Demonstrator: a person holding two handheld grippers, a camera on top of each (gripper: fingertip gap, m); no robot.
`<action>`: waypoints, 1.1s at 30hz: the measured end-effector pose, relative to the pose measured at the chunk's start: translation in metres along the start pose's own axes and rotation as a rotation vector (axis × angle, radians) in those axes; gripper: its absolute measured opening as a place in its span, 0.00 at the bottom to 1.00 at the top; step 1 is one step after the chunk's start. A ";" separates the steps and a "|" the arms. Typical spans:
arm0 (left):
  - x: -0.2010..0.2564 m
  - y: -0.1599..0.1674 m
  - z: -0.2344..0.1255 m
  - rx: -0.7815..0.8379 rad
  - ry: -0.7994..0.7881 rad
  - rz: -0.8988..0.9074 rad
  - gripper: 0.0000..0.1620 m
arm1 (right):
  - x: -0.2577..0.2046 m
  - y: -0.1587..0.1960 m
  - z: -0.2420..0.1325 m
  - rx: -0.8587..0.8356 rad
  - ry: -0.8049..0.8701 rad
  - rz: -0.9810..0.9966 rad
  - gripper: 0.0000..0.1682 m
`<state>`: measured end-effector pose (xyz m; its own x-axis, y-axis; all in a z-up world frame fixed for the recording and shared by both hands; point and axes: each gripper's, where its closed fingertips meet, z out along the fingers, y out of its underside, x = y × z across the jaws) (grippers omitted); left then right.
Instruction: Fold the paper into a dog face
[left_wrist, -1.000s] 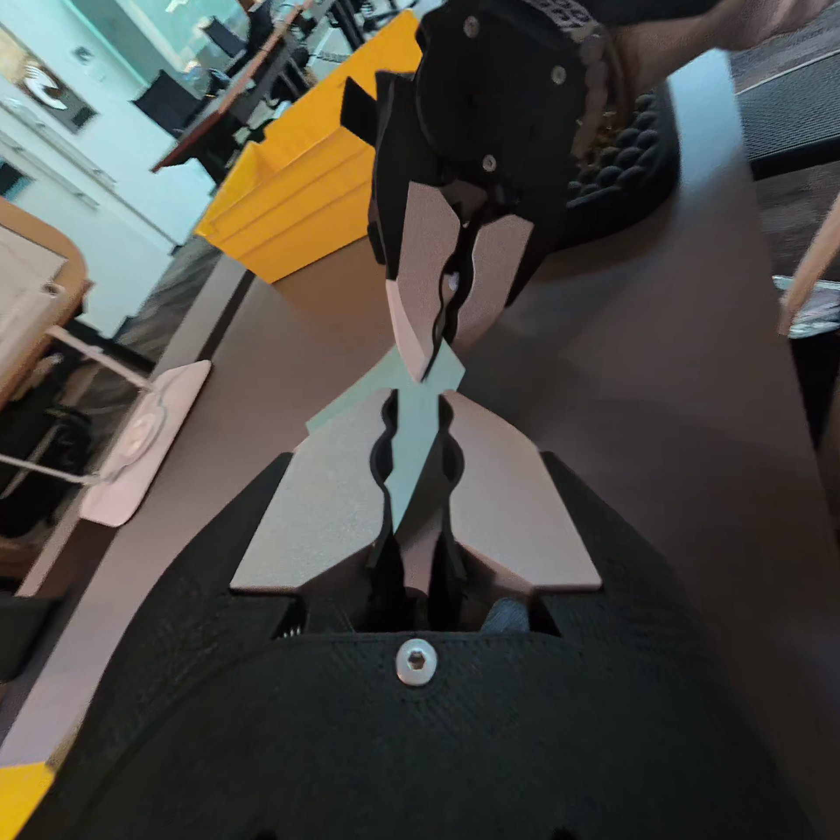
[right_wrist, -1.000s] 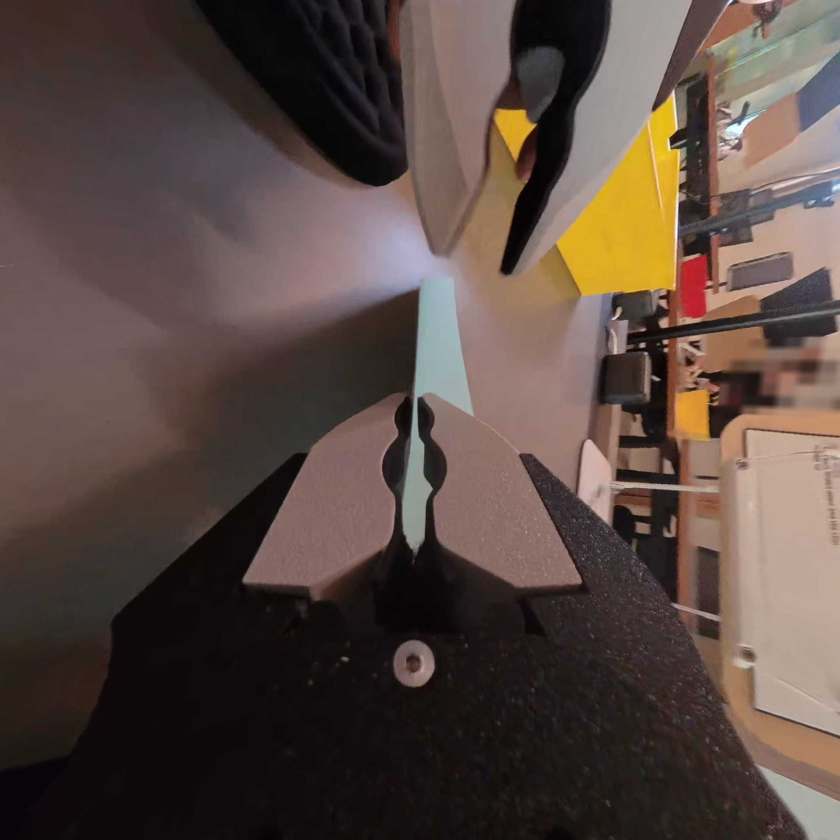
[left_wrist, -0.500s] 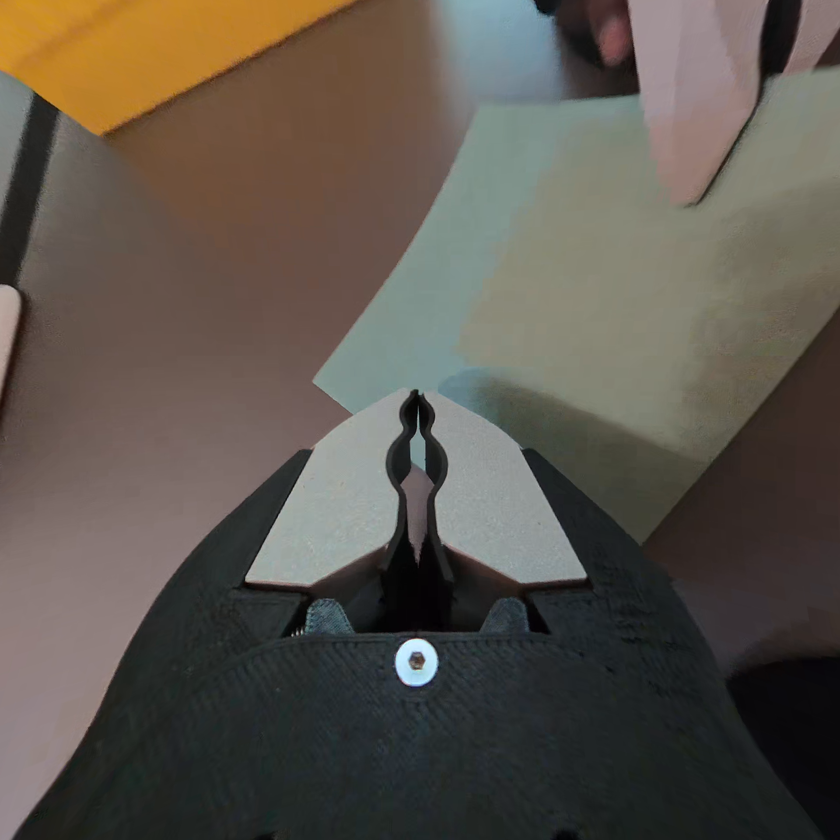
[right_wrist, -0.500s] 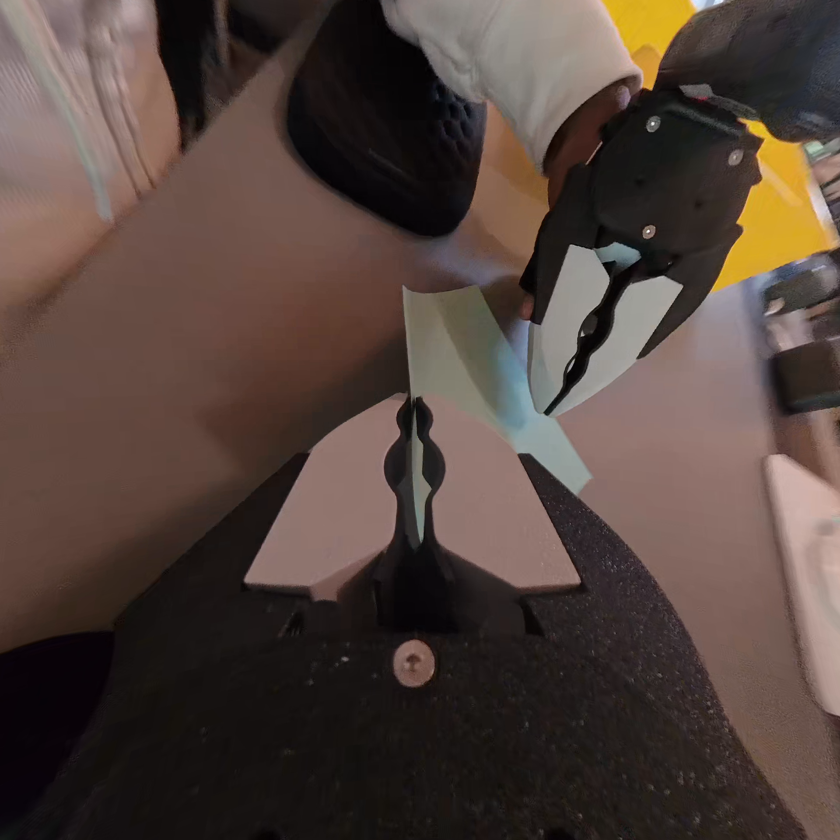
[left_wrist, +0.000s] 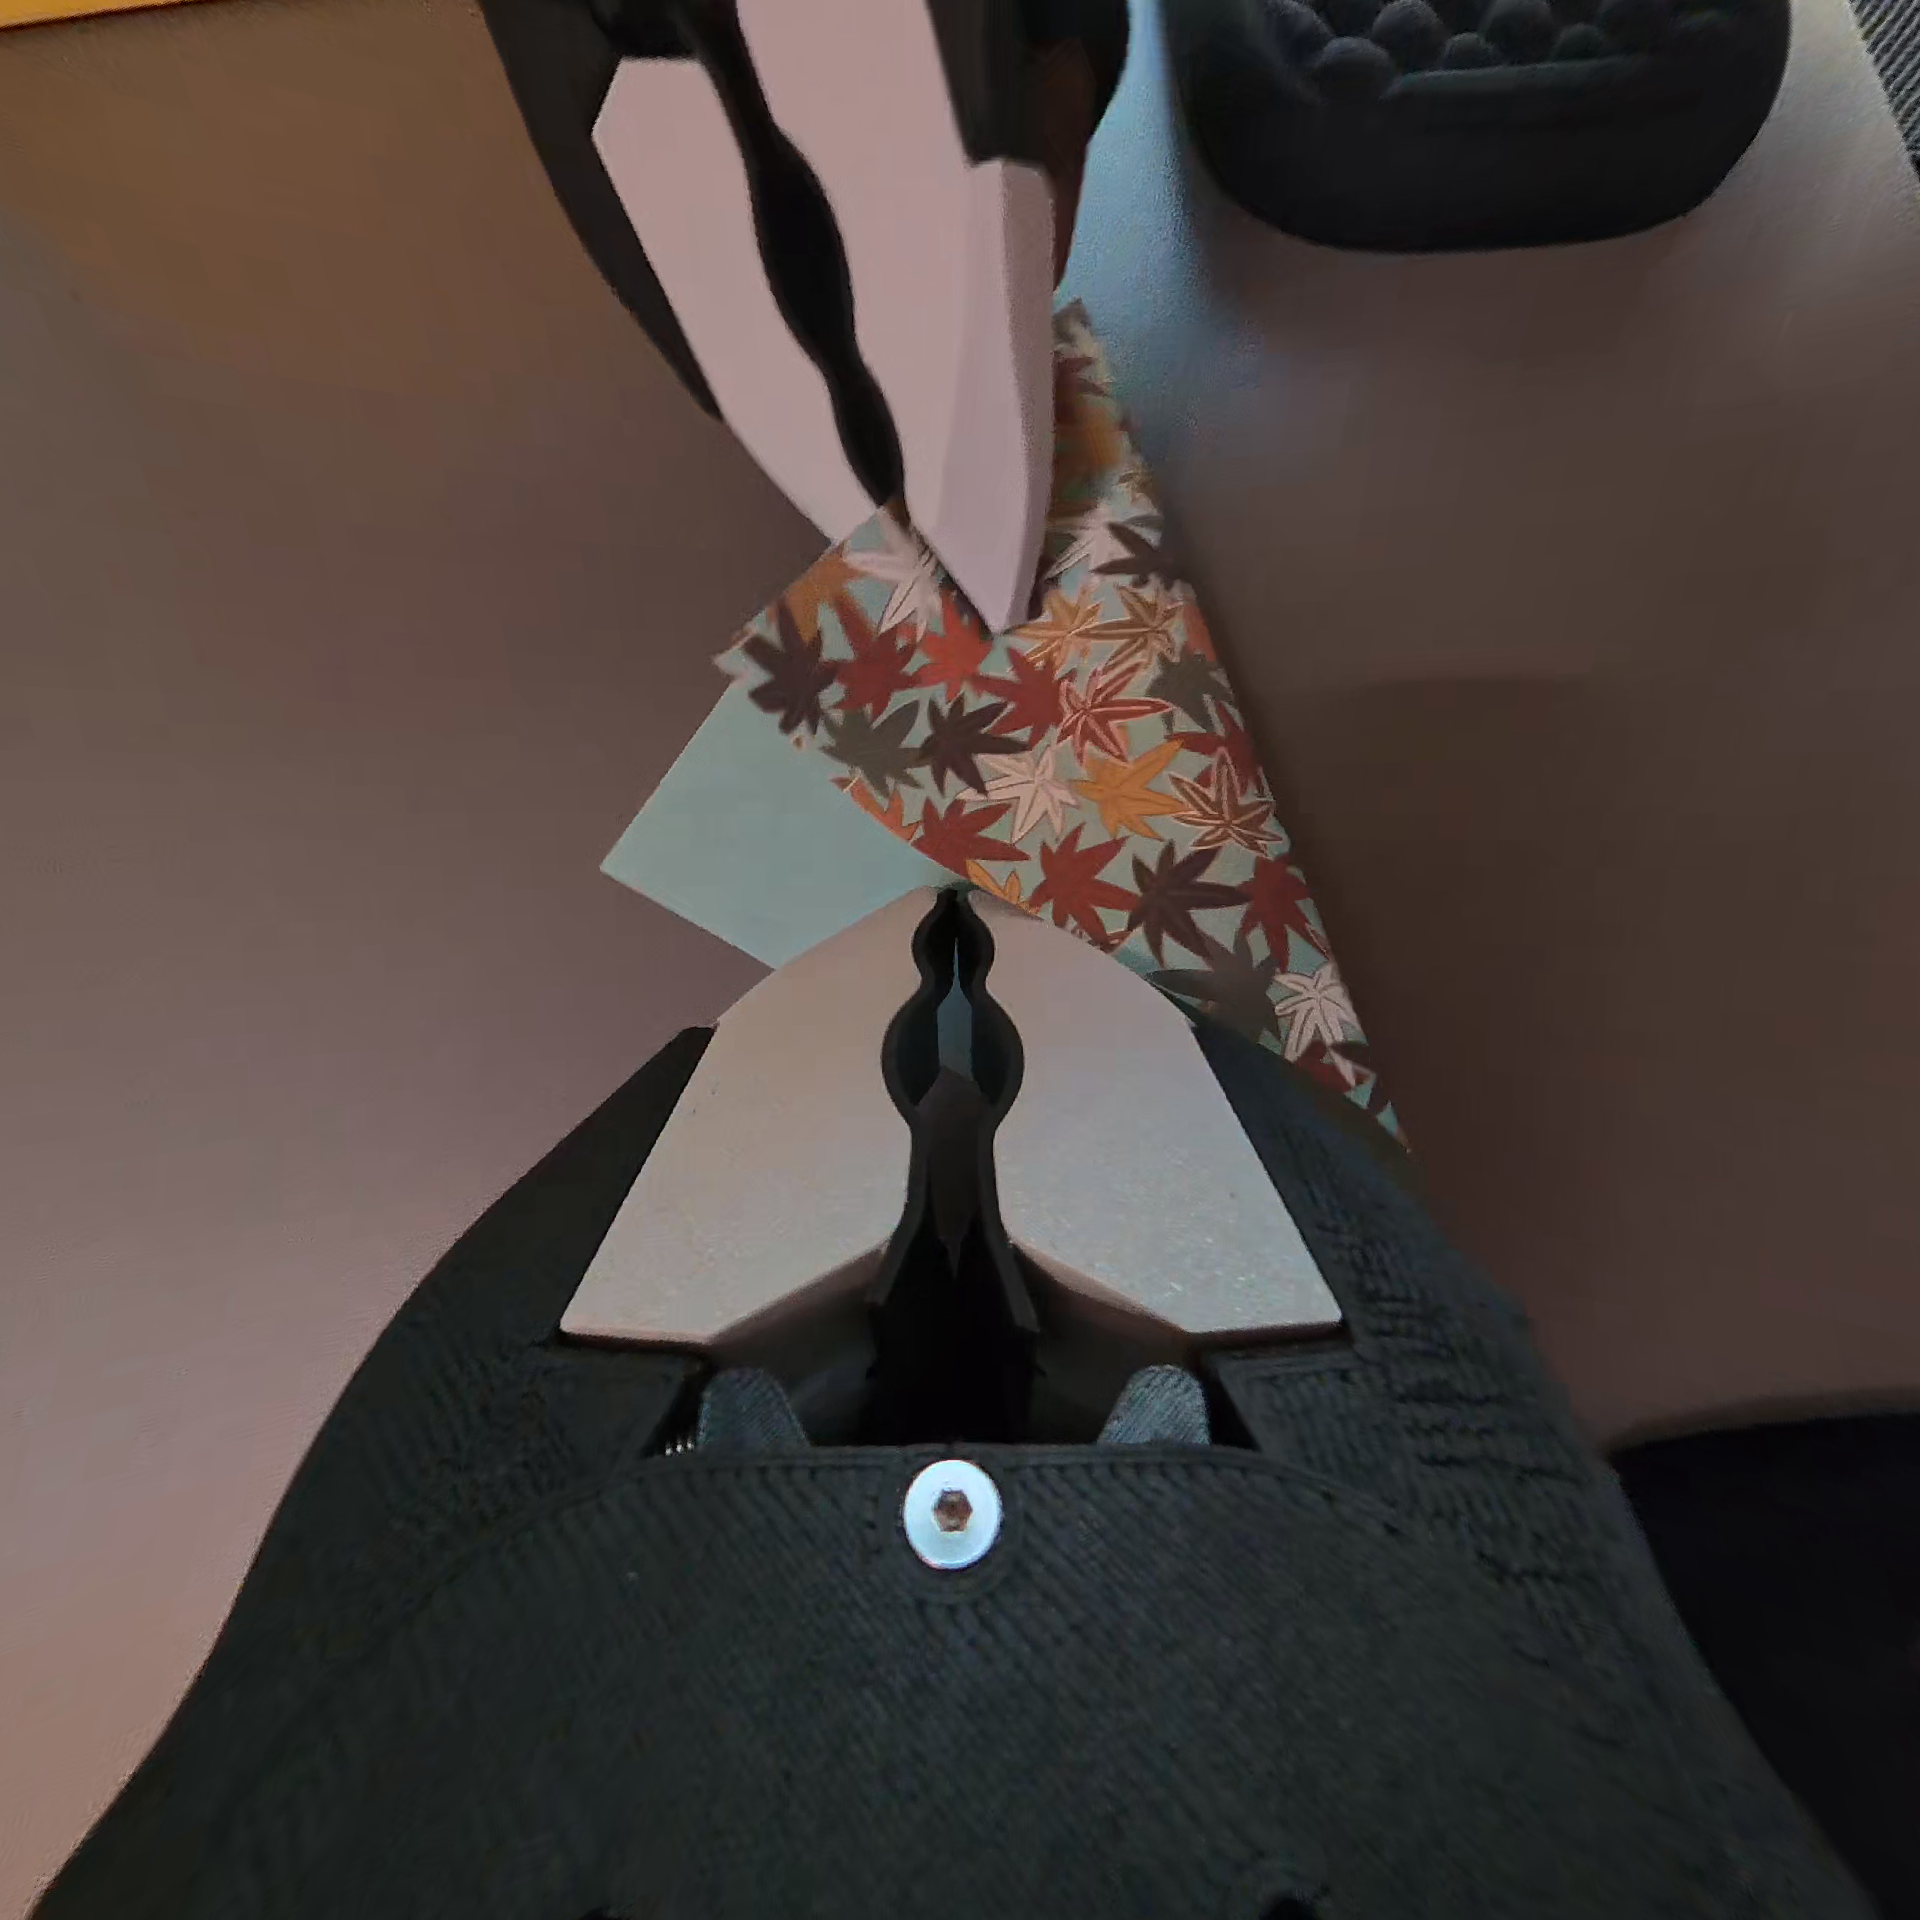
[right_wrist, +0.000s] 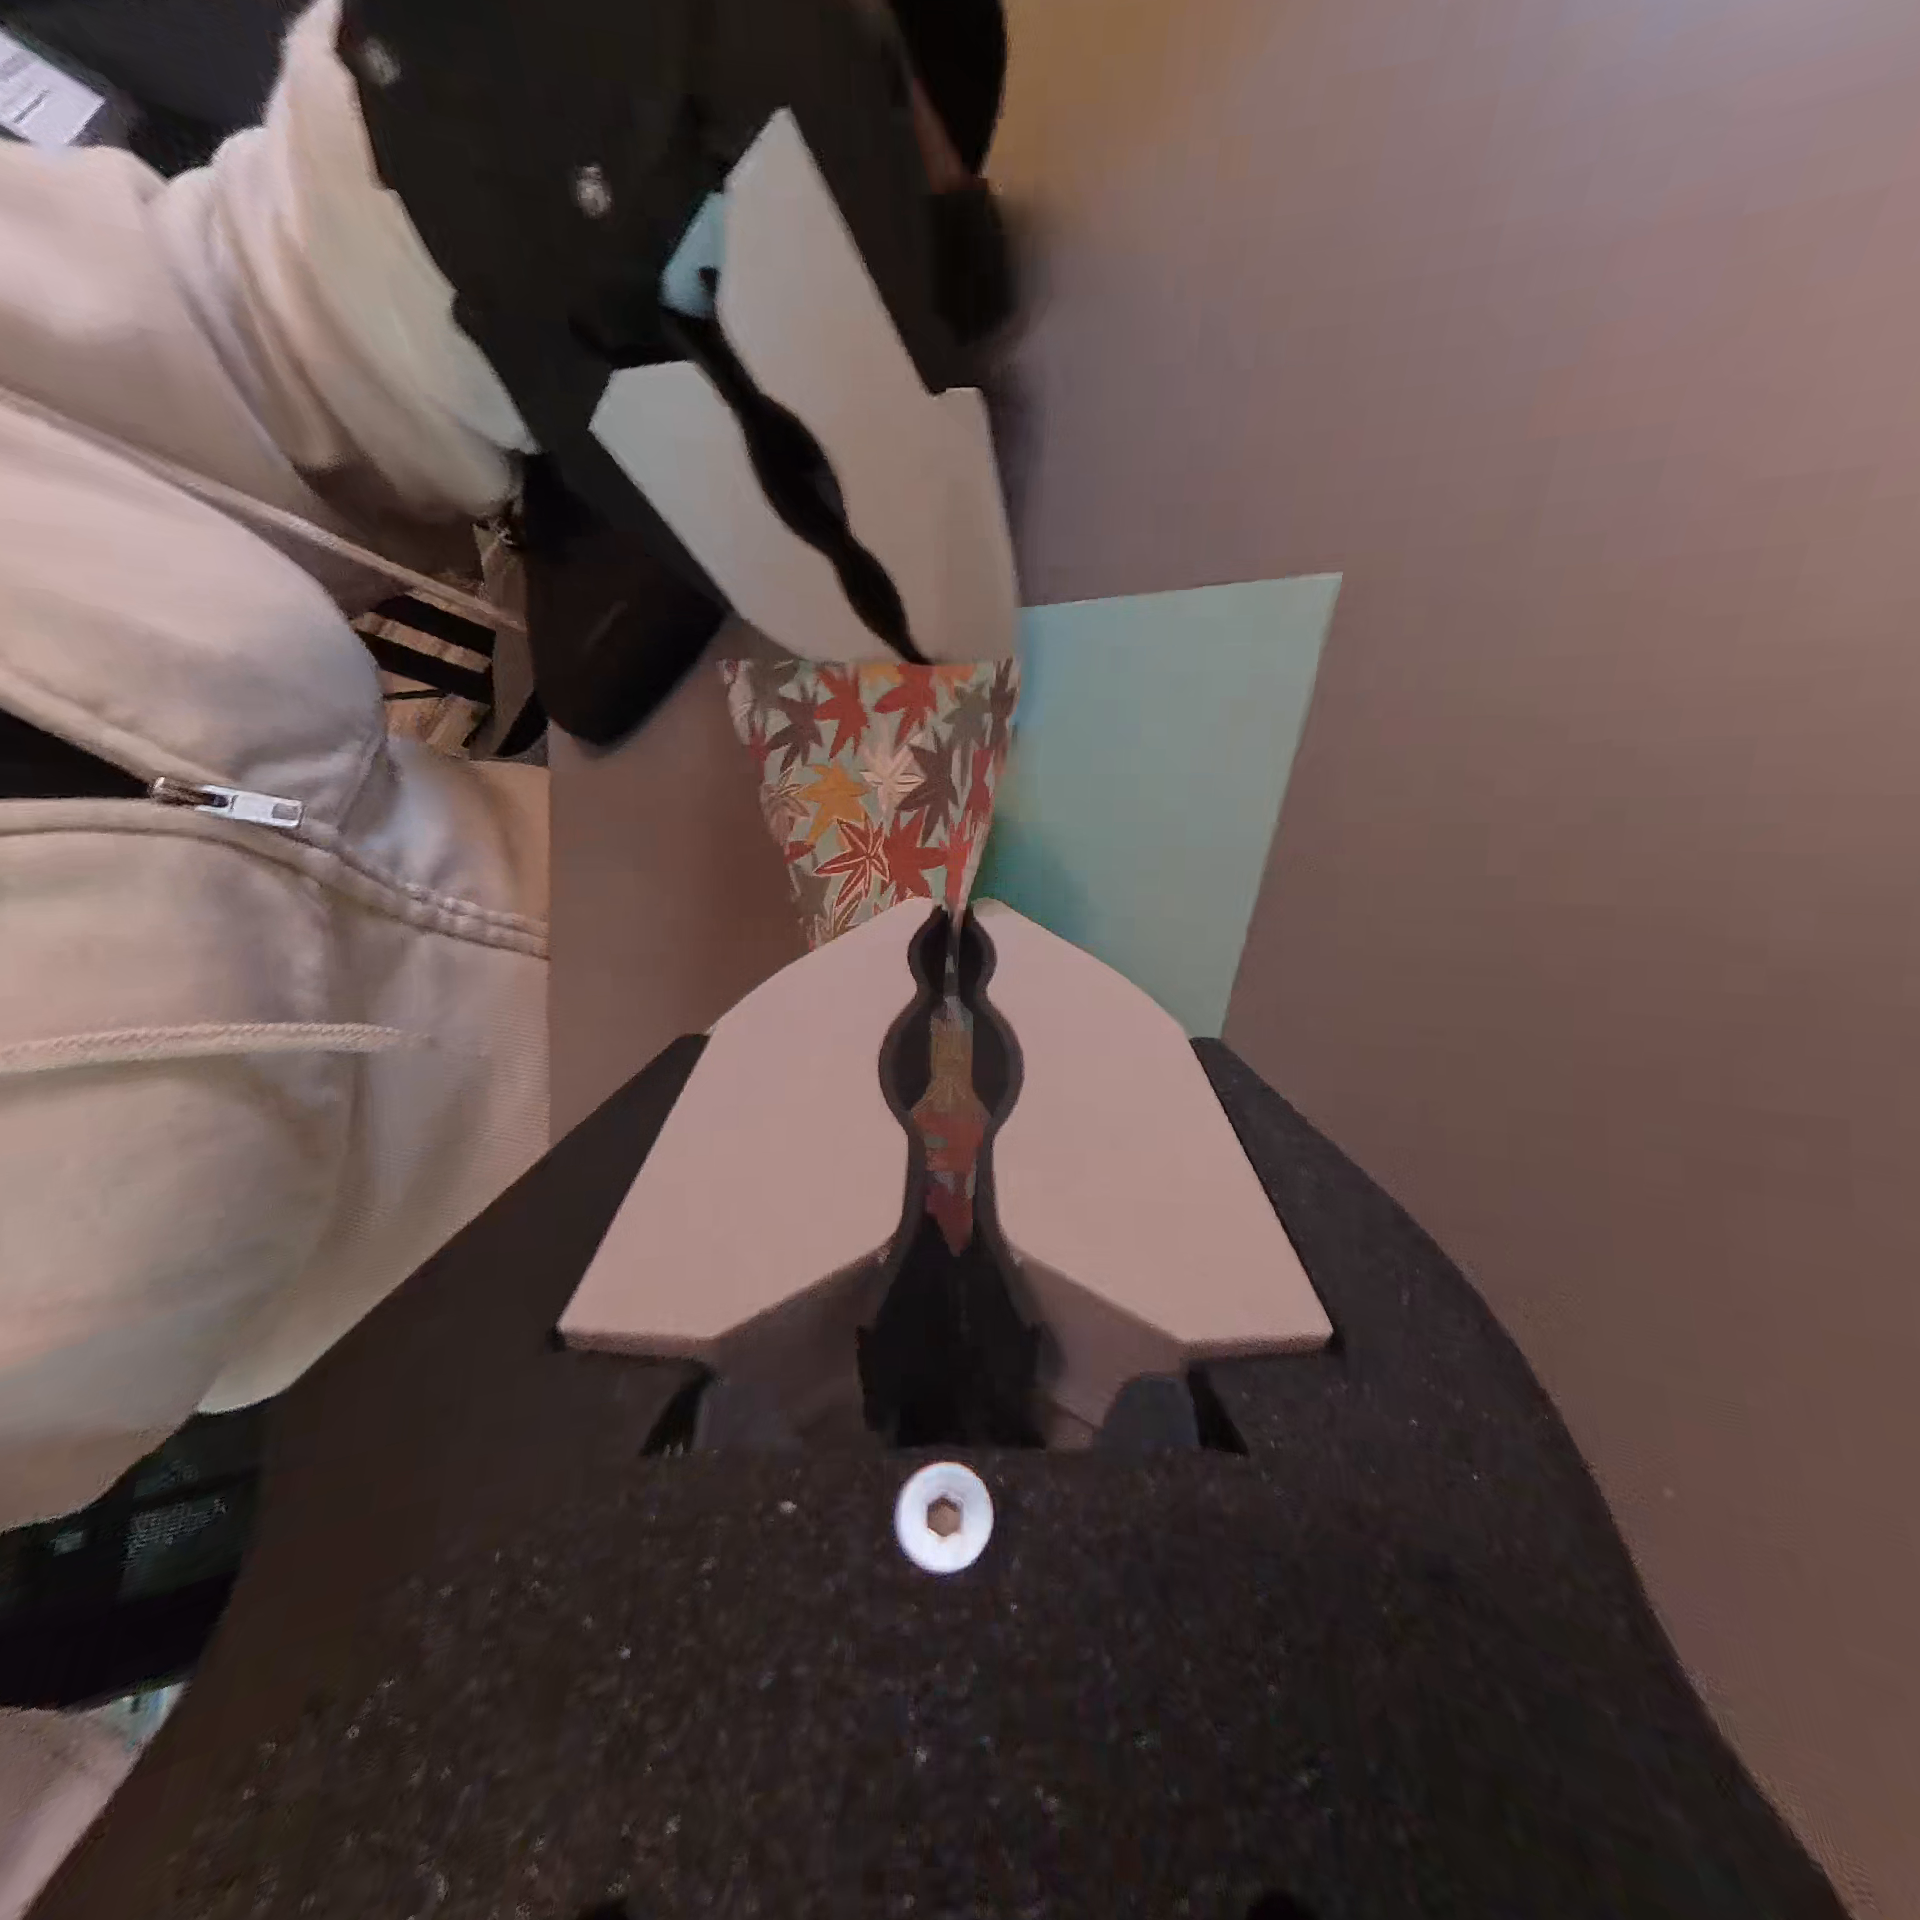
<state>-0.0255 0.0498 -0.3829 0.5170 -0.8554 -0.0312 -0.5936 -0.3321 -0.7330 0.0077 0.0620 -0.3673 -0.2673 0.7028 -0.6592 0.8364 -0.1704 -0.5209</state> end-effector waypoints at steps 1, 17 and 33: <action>0.000 0.000 0.000 0.001 0.005 -0.005 0.00 | 0.003 -0.001 0.001 -0.002 0.002 0.009 0.02; -0.026 0.009 -0.007 -0.021 -0.118 -0.035 0.00 | 0.002 -0.010 0.009 -0.008 -0.009 0.009 0.01; -0.036 0.009 -0.011 -0.006 -0.137 -0.028 0.00 | 0.021 -0.017 0.016 -0.062 0.046 0.028 0.01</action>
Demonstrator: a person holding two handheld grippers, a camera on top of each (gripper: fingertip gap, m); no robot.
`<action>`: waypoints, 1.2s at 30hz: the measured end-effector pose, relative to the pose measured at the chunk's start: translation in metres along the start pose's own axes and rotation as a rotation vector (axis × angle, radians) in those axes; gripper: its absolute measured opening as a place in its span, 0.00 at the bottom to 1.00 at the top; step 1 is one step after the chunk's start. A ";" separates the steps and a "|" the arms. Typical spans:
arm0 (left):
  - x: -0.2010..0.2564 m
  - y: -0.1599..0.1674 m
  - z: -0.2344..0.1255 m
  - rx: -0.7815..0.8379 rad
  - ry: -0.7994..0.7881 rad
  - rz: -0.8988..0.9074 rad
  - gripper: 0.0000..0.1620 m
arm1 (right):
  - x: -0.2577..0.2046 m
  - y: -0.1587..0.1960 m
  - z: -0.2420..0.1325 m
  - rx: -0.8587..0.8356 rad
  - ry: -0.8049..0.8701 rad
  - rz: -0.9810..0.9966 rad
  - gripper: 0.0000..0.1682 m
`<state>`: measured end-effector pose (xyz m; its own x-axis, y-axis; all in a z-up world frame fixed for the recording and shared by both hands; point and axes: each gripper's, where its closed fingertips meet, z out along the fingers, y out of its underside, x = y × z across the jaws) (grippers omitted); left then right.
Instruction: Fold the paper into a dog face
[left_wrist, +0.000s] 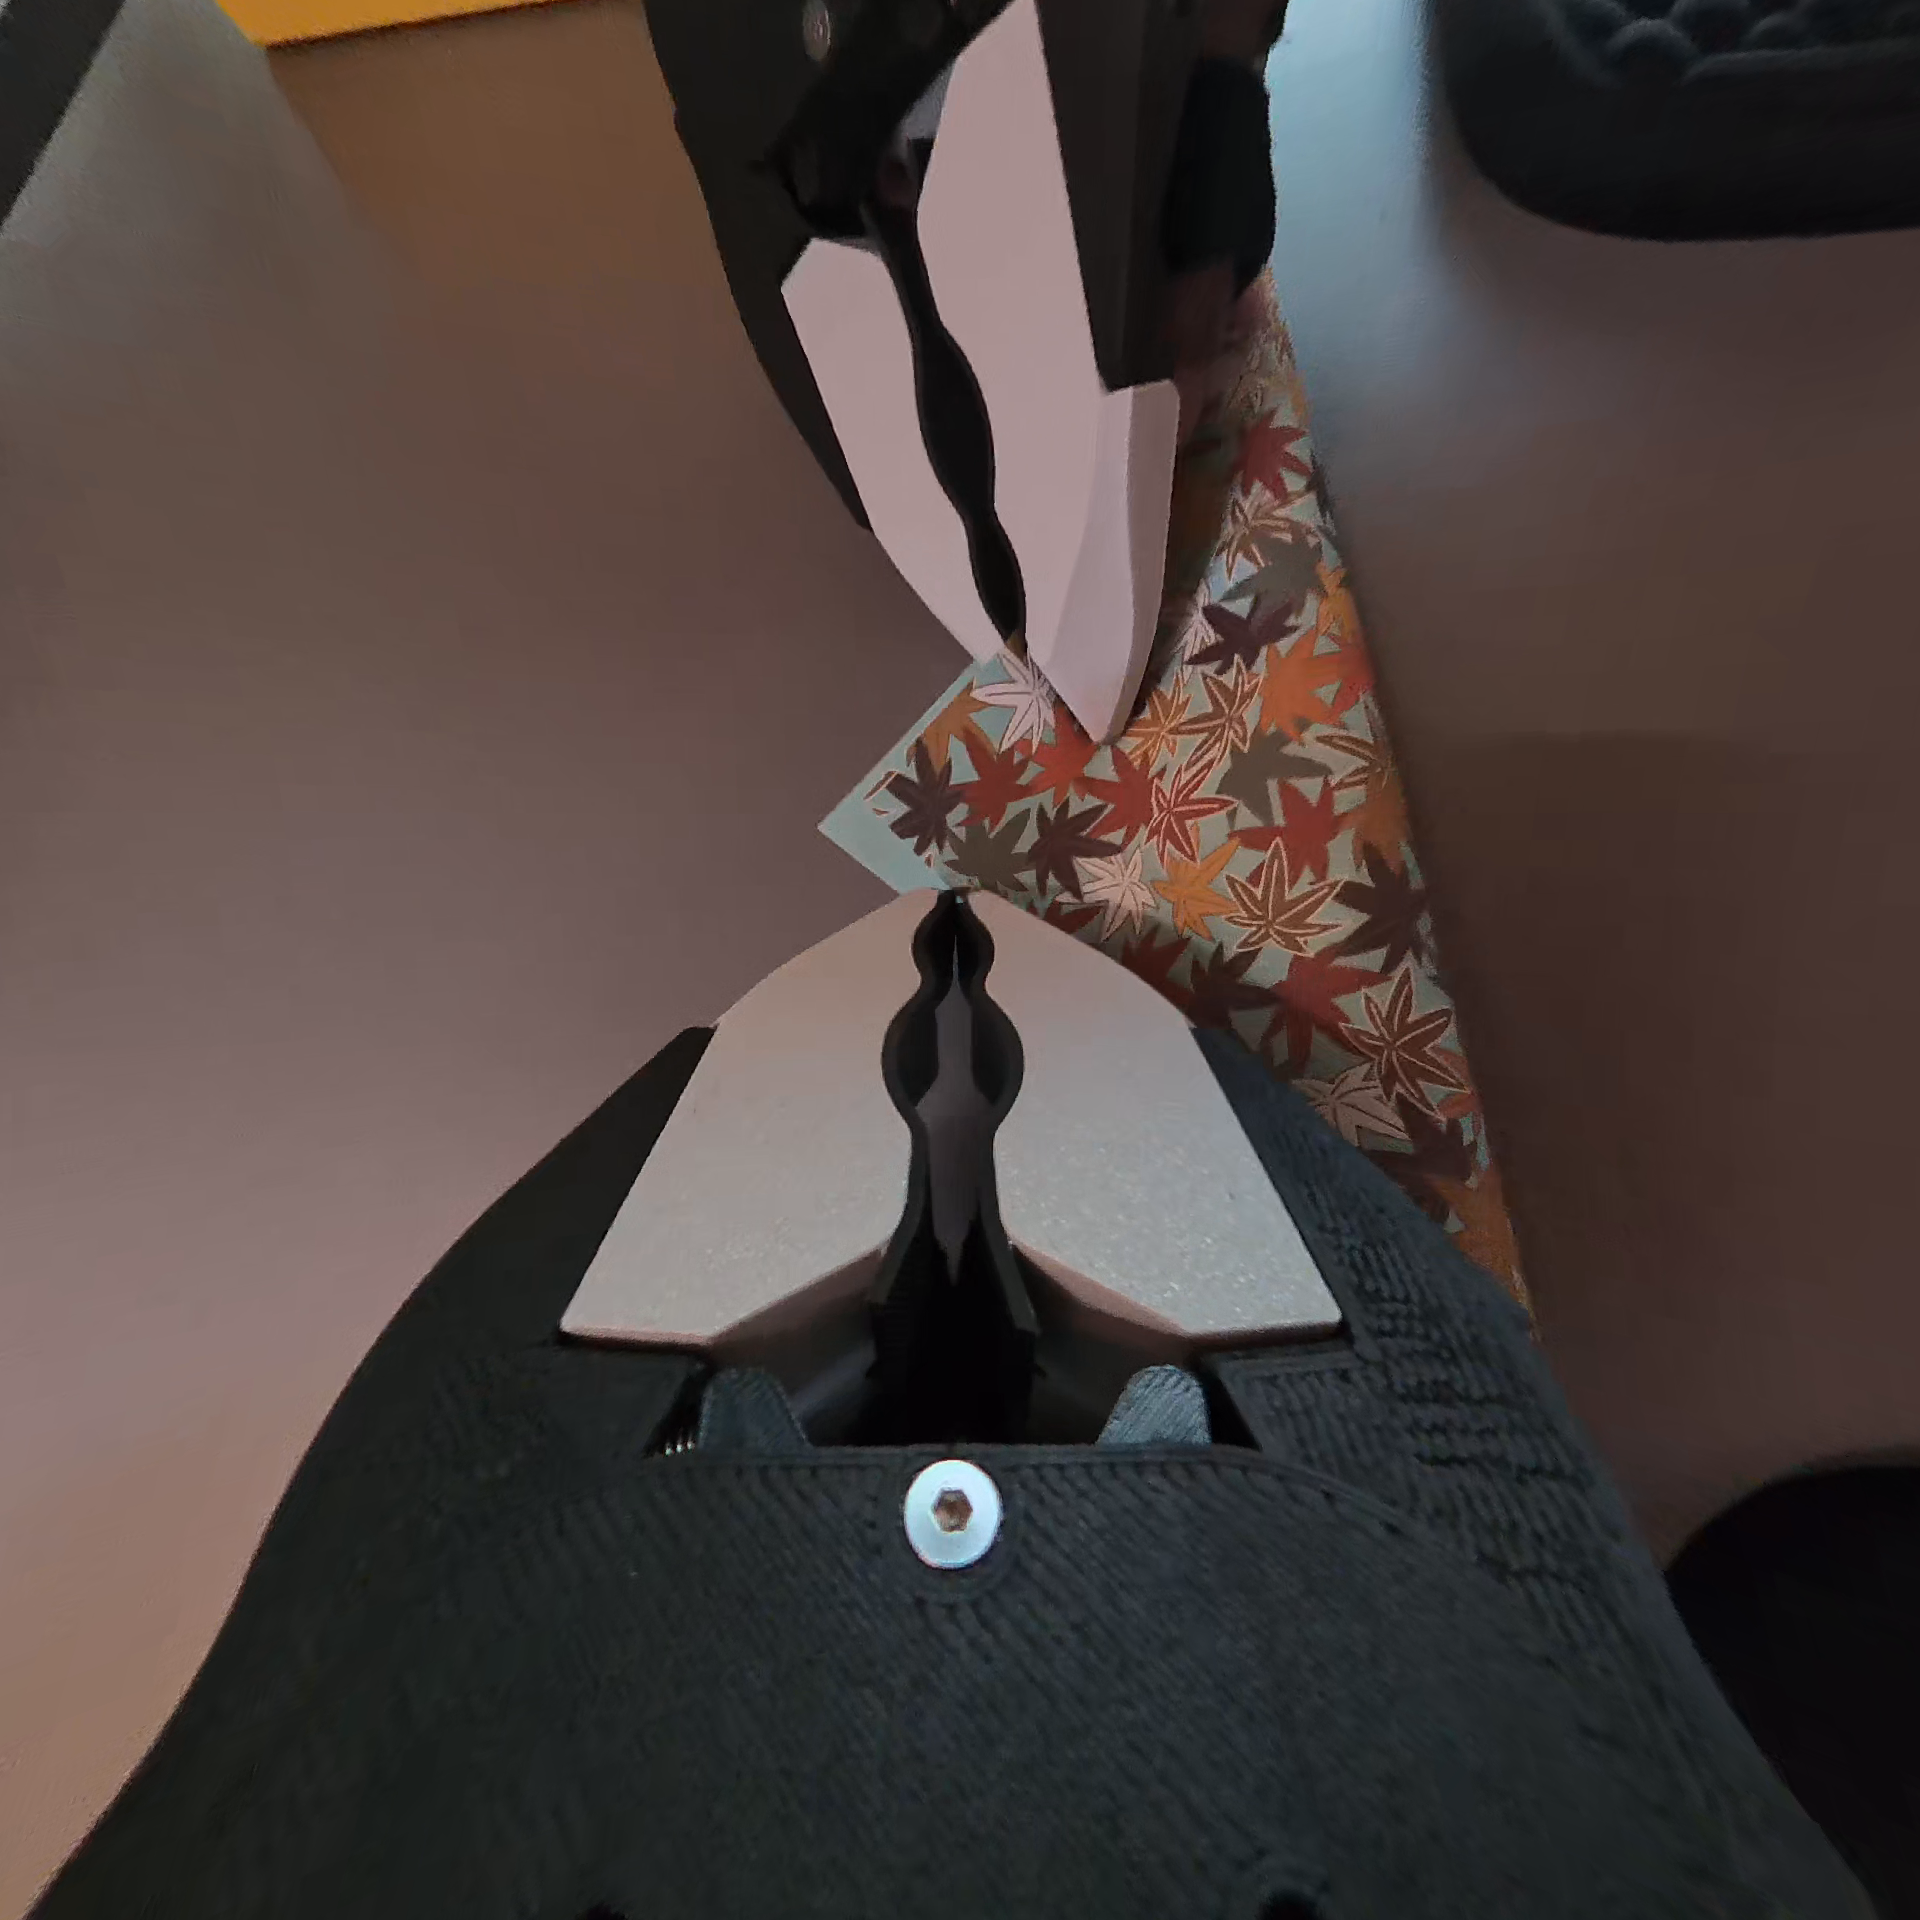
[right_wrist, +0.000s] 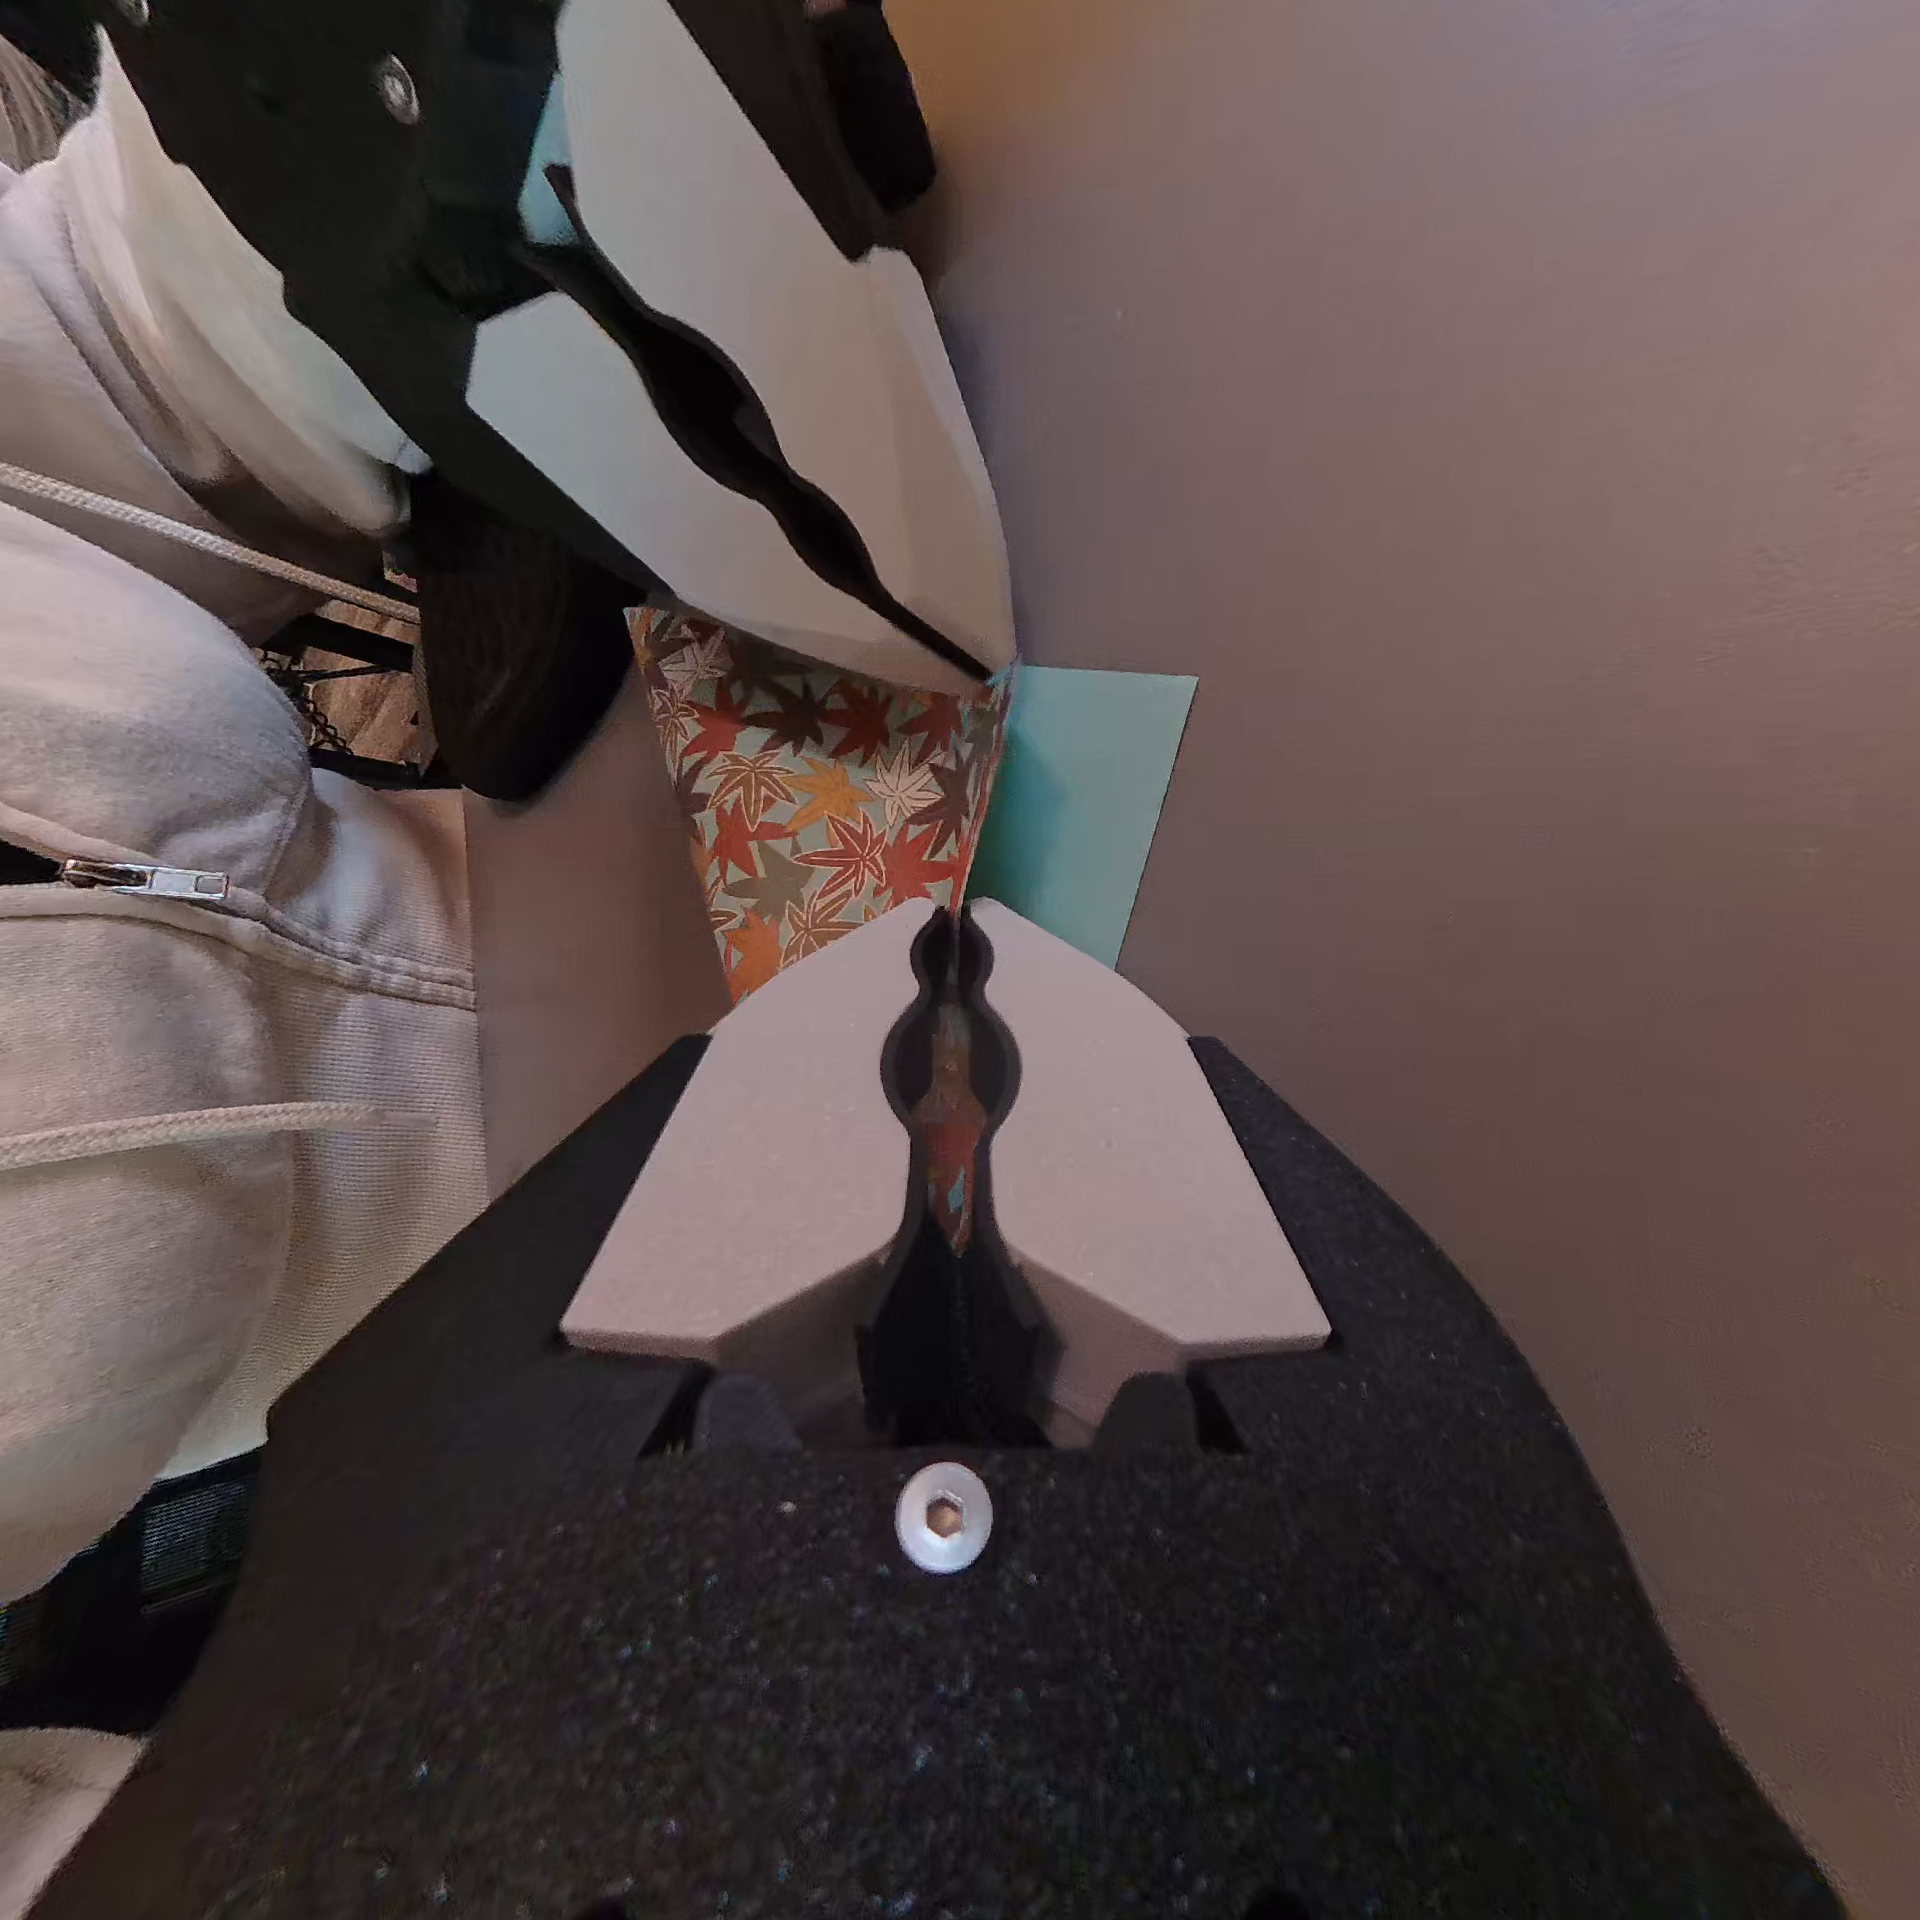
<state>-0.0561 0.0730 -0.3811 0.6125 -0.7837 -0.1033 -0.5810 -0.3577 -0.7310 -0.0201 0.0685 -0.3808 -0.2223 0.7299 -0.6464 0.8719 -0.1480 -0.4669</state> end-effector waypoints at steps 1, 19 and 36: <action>0.001 0.003 0.002 -0.017 0.007 0.008 0.01 | 0.000 0.001 0.000 -0.002 -0.001 0.003 0.01; -0.017 -0.006 0.004 -0.015 0.014 0.026 0.00 | 0.001 0.000 -0.001 0.007 0.008 0.025 0.00; -0.012 -0.001 0.007 -0.006 0.111 -0.123 0.00 | 0.007 -0.004 -0.006 0.062 -0.079 0.226 0.00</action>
